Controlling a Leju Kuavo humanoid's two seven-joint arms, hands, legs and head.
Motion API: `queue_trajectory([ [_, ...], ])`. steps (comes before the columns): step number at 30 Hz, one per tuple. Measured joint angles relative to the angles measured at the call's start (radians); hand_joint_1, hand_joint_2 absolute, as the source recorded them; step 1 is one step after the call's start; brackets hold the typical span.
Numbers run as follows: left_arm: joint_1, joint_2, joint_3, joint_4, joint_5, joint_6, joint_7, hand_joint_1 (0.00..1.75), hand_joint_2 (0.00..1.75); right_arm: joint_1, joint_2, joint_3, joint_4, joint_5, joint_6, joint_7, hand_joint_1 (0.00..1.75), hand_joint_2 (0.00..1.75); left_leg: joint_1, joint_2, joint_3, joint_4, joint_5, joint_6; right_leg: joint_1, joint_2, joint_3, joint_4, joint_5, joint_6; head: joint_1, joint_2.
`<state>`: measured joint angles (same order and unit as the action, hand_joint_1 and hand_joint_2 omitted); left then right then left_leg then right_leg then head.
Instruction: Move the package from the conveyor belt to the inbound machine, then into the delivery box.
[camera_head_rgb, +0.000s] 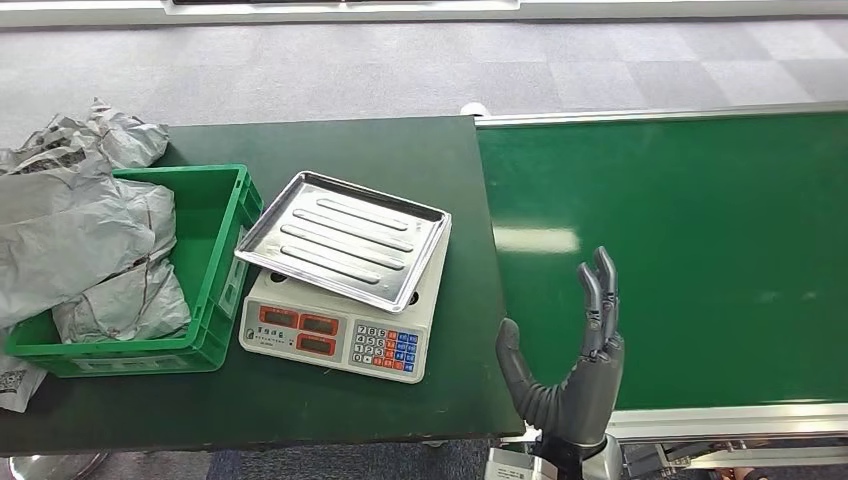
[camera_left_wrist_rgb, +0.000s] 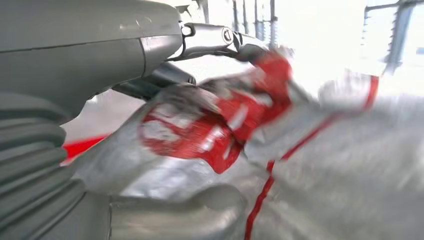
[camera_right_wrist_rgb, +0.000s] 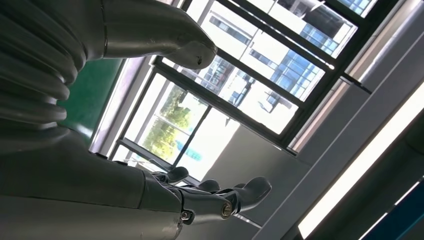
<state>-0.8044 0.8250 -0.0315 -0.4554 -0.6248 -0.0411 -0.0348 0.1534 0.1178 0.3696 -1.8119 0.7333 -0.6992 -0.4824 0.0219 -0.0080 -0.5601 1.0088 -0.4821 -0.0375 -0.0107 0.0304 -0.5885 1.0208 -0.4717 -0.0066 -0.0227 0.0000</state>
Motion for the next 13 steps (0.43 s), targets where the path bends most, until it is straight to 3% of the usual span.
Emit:
queue_trajectory([
  [6,0.107,-0.084,0.171,-0.327,0.363,-0.061,-0.014,0.00,0.00,0.001,0.000,-0.005,-0.002,-0.022,0.000,-0.036,0.00,1.75,0.000,0.002,0.000,0.000,0.000,0.000,0.000,0.001,0.001,0.000,0.001,0.000,0.000,0.000],
  [13,0.196,-0.131,0.231,-0.614,0.469,-0.038,-0.007,0.00,0.00,0.004,-0.001,-0.008,-0.002,-0.025,0.000,-0.046,0.00,1.75,0.000,0.002,0.000,0.001,0.000,0.000,0.000,0.002,-0.001,0.000,0.001,0.000,0.000,0.000],
])
